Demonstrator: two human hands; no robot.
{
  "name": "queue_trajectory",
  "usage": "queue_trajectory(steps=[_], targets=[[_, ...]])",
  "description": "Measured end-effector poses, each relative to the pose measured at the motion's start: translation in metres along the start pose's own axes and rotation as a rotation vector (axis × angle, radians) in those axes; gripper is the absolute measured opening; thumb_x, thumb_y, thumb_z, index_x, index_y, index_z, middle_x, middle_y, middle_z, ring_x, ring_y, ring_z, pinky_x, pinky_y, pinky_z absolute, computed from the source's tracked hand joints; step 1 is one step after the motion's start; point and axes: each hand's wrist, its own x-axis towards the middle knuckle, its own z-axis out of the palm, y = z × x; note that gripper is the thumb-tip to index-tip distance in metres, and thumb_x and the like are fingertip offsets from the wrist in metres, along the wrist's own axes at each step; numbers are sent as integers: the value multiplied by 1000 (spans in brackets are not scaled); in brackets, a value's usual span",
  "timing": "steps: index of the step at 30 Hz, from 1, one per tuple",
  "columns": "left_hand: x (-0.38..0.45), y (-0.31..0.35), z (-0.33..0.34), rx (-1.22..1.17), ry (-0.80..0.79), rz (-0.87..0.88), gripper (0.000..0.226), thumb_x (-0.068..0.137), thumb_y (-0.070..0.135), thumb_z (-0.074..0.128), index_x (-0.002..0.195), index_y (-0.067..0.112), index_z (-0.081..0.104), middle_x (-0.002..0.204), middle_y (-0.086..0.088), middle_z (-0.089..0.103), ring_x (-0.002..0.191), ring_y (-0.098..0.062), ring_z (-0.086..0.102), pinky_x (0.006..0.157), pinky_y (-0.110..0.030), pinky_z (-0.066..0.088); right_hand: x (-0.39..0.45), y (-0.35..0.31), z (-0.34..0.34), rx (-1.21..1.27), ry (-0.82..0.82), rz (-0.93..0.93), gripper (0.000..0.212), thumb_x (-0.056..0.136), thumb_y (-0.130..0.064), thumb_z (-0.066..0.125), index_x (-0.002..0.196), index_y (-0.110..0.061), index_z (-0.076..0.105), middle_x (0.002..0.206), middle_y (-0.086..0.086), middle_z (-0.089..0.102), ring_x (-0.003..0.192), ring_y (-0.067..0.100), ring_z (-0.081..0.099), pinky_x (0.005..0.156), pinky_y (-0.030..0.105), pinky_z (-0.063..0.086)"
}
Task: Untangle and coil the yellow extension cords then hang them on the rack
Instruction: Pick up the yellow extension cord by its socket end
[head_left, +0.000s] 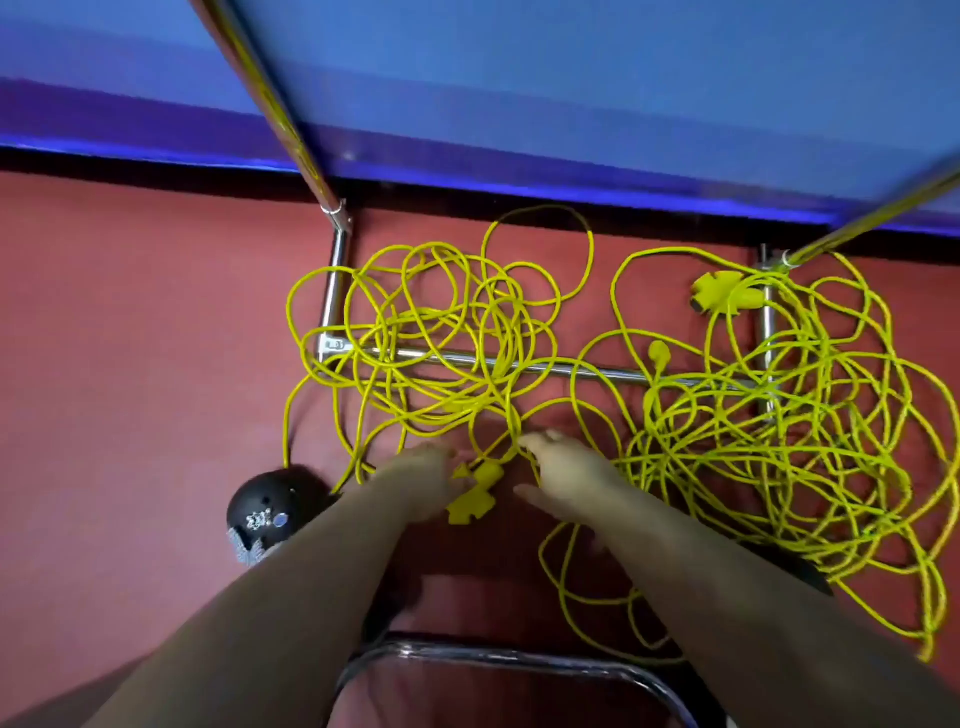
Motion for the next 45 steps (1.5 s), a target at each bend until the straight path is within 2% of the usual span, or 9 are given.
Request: queue_trajectory(steps=[8,12,16,19,26,32,36,39,45], targets=[[49,-18,45,-62,-40,-28,59,93,45,49,143,15,36,143,-11,43,130,-28,42,100,-34,36,45,1,52,274,-27,59,41,82,-32,63,121,-19,56,119,5,61,114,23,56,92,30,45],[67,-27,61,-216,-28,-79,51,94,37,52,139,14,44,138,-13,48,125,-29,47,96,-33,38,59,-6,80,635,-54,214,37,83,-19,64,117,-11,55,107,8,62,105,21,58,89,30,44],[72,-29,66,-378,10,-130,44,93,30,55,133,12,49,134,-12,53,122,-27,50,93,-31,39,66,-16,90,1000,-27,363,39,83,-4,57,122,-9,51,78,0,51,66,12,49,60,25,42],[67,-28,68,-490,32,-196,45,92,29,57,132,10,47,132,-11,53,121,-27,51,93,-30,39,61,-15,86,1084,-5,402,37,83,-5,57,119,-13,54,79,-1,50,76,15,49,67,28,42],[29,-5,23,-771,152,-135,37,91,30,61,116,3,61,109,-9,65,93,-20,59,71,-20,45,23,-22,43,1132,72,326,39,85,-9,59,123,-16,53,93,11,61,87,24,59,64,26,43],[-46,20,-57,-783,299,60,22,95,25,55,106,7,62,88,-9,63,75,-11,50,55,-11,40,-29,-41,-25,1115,268,151,40,84,-11,62,121,-21,53,96,5,60,89,21,59,81,35,49],[-115,39,-113,-777,325,184,29,91,38,58,95,10,63,78,0,61,75,-15,55,69,-23,50,-85,-56,-86,800,410,-79,40,90,-13,55,129,-16,47,107,11,66,86,21,59,70,25,45],[-170,61,-150,-757,367,290,34,95,35,53,98,3,63,88,-10,63,83,-21,57,84,-40,49,-138,-65,-128,633,558,-137,38,92,-23,54,129,-17,49,82,-5,60,77,18,58,72,27,44],[-285,114,-208,-668,539,424,34,100,31,43,77,11,58,70,-4,58,65,-17,52,63,-28,42,-259,-81,-200,406,821,-219,41,91,-38,53,130,-24,52,110,14,54,109,23,50,96,27,36]])
